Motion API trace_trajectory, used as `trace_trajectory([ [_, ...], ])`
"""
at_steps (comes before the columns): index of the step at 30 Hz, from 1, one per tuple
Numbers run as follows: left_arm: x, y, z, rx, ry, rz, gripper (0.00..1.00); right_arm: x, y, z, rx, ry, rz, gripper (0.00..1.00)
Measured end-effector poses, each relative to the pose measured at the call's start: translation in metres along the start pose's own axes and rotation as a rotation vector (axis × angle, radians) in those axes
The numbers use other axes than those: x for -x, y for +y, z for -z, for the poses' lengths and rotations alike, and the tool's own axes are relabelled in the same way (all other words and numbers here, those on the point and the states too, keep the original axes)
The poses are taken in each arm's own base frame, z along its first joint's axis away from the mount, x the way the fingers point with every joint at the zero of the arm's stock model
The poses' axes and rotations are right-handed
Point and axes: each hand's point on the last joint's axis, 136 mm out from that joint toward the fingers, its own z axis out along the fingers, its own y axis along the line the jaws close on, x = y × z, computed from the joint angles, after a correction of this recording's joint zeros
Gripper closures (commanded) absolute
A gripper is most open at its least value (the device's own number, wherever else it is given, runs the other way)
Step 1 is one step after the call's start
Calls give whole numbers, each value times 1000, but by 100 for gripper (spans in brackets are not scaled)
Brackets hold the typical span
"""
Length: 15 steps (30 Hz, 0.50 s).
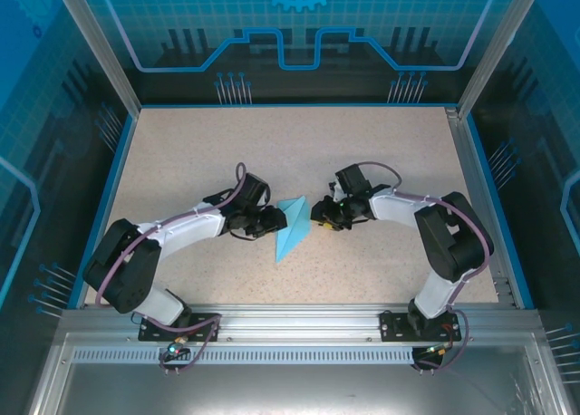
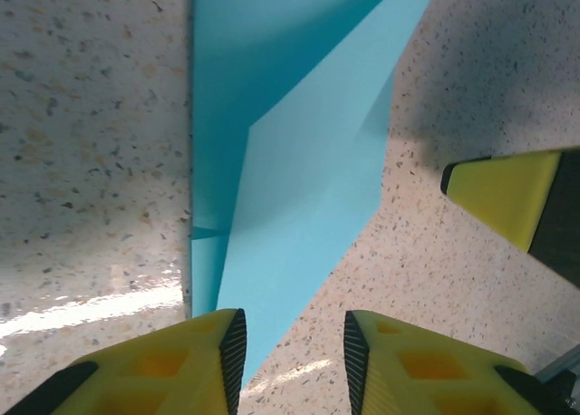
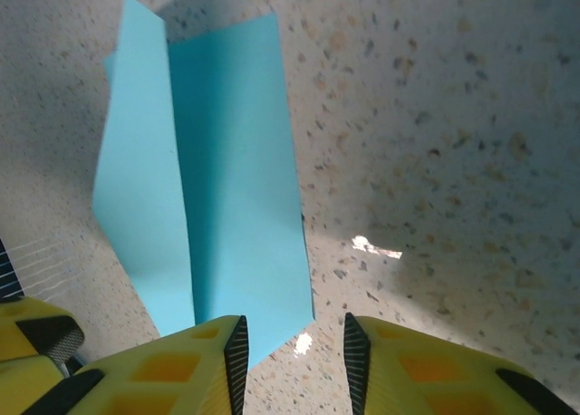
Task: Fold a paper plane with a square sheet of paper (pick it up from the middle)
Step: Turn over the paper at the center of the table.
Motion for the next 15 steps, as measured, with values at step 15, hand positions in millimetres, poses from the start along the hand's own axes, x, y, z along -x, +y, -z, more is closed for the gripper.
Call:
trace_trajectory([
  [15,11,2,-9,32,9,12,59,-14,10,-9,14,26,2,63],
])
